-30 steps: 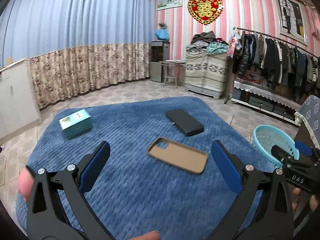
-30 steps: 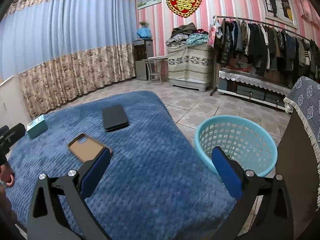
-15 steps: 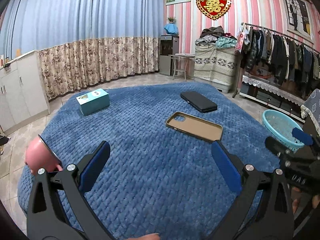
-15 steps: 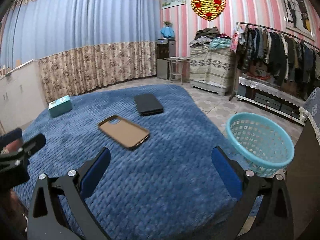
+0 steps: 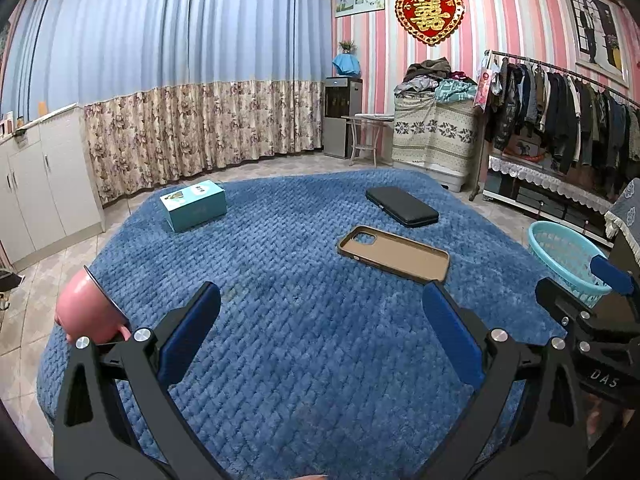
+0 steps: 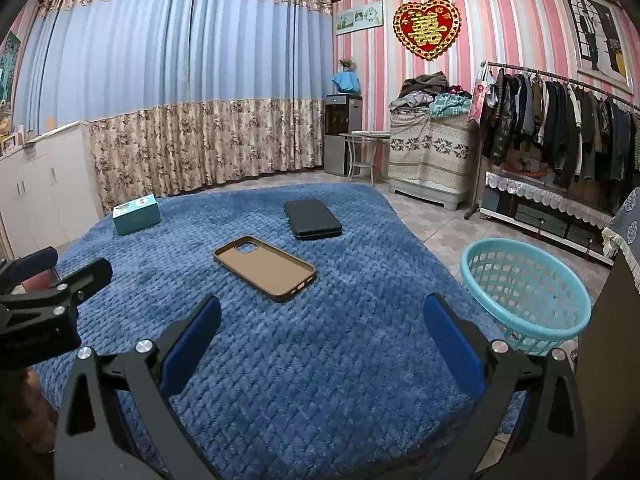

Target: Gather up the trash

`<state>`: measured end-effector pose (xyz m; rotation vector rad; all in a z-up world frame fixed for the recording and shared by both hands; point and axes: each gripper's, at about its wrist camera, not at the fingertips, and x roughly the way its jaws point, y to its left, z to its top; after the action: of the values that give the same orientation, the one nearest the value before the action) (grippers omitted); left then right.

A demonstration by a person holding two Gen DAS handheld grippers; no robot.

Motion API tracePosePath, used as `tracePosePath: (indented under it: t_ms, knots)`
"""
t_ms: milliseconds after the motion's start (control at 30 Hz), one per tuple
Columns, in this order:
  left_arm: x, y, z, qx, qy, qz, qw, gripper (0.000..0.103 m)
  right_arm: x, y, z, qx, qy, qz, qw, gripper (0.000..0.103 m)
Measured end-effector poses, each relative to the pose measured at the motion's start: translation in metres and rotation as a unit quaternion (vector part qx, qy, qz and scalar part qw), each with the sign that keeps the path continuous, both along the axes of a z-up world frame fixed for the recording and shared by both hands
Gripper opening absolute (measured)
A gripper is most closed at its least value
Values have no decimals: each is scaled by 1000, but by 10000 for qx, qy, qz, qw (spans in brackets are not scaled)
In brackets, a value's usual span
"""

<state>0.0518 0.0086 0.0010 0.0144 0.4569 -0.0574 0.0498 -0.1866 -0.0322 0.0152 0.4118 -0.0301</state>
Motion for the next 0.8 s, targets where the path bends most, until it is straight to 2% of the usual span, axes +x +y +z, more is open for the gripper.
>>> tracePosePath:
  t_ms: [800]
  knots:
    - [-10,0,3,-43,-183,20,9998,98,0,0,-4,39,6,56,10000,99]
